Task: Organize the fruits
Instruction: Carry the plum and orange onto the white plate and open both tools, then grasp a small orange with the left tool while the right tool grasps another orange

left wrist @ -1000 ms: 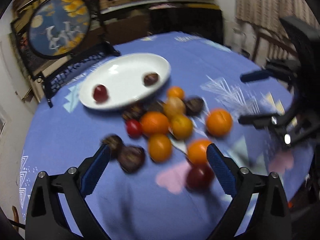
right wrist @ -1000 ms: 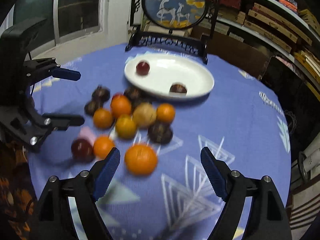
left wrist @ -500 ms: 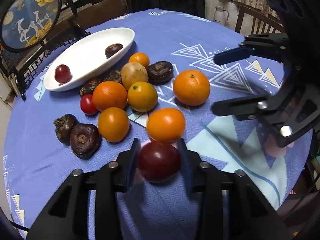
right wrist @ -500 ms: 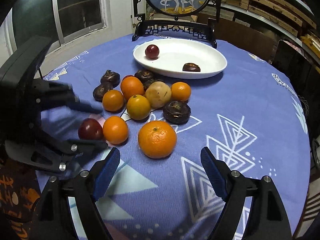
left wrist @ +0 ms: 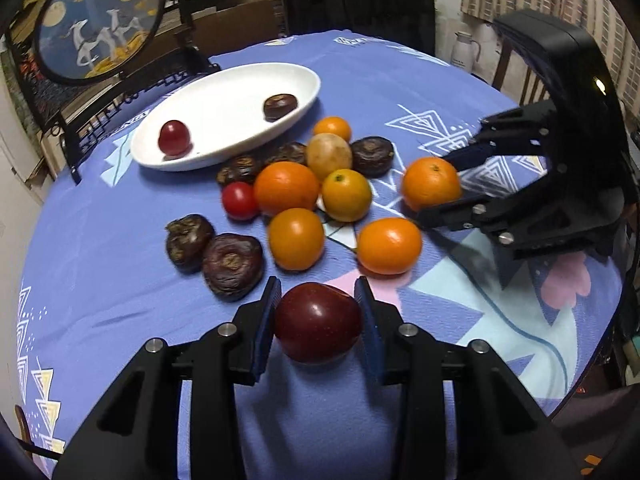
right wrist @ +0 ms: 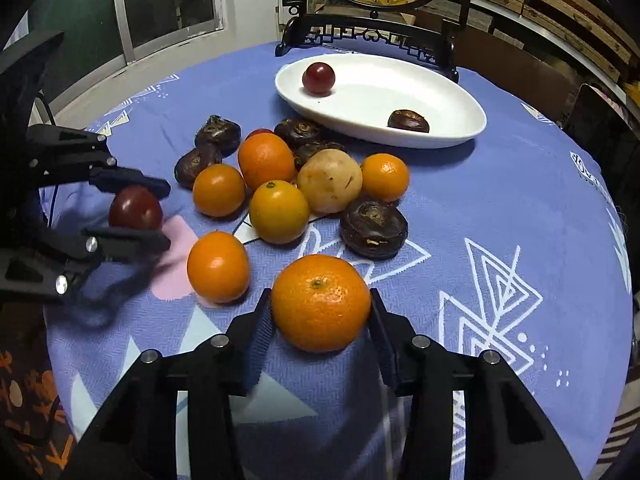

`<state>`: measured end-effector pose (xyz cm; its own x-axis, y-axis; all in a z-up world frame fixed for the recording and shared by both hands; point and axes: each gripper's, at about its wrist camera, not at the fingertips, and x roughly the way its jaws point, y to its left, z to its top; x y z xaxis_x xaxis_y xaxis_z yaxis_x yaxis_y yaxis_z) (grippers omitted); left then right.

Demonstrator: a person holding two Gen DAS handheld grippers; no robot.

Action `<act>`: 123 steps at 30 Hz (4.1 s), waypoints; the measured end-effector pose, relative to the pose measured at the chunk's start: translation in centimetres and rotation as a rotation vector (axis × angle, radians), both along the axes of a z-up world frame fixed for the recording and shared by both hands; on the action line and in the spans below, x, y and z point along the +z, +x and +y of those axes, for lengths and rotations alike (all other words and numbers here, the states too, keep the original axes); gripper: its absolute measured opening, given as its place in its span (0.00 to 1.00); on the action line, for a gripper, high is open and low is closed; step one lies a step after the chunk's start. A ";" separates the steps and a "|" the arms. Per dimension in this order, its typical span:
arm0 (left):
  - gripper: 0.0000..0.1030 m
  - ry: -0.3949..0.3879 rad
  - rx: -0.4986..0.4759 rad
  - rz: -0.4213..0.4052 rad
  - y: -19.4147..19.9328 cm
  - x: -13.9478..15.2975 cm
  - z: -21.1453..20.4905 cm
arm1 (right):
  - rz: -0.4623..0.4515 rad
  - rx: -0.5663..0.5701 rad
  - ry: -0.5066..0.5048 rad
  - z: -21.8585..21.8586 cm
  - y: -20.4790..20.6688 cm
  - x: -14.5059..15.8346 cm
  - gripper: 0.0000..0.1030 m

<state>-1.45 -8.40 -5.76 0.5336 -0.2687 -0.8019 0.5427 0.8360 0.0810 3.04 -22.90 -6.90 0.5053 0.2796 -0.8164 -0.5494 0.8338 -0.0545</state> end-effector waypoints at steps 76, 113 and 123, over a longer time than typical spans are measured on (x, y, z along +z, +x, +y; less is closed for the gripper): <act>0.70 0.111 0.413 -0.173 23.1 4.5 0.8 | -0.130 -0.260 0.233 -0.4 20.2 6.9 0.58; 0.51 0.121 0.007 -0.012 4.7 -0.5 -2.7 | 0.066 -0.064 0.158 -1.3 -0.6 -0.2 0.35; 0.34 0.089 -0.014 -0.006 4.2 -0.1 -2.4 | 0.048 -0.047 0.164 -0.5 -0.3 0.3 0.35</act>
